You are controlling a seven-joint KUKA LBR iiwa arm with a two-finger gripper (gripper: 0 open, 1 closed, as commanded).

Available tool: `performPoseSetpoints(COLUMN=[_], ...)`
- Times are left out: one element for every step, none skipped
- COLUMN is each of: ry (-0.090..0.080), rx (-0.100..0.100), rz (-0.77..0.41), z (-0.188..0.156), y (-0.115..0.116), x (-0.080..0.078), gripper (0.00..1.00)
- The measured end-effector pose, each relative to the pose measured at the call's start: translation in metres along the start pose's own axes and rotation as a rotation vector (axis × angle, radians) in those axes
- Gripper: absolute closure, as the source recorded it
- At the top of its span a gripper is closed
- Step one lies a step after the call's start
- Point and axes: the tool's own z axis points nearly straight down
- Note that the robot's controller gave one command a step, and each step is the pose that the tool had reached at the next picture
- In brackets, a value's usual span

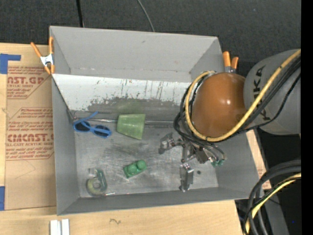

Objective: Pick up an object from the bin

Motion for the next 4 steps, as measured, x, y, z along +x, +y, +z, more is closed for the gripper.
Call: performPoseSetpoints(ry=[-0.009,-0.007,-0.006,0.003], rx=[0.001,0.002,0.002,0.002], rz=[-0.077,-0.075,-0.468,-0.305], z=[0.093,0.09,-0.021,0.032], y=[0.041,0.039,0.1,0.034], x=[-0.043,-0.042,-0.053,-0.019], gripper=[0.0,1.0,1.0,1.0])
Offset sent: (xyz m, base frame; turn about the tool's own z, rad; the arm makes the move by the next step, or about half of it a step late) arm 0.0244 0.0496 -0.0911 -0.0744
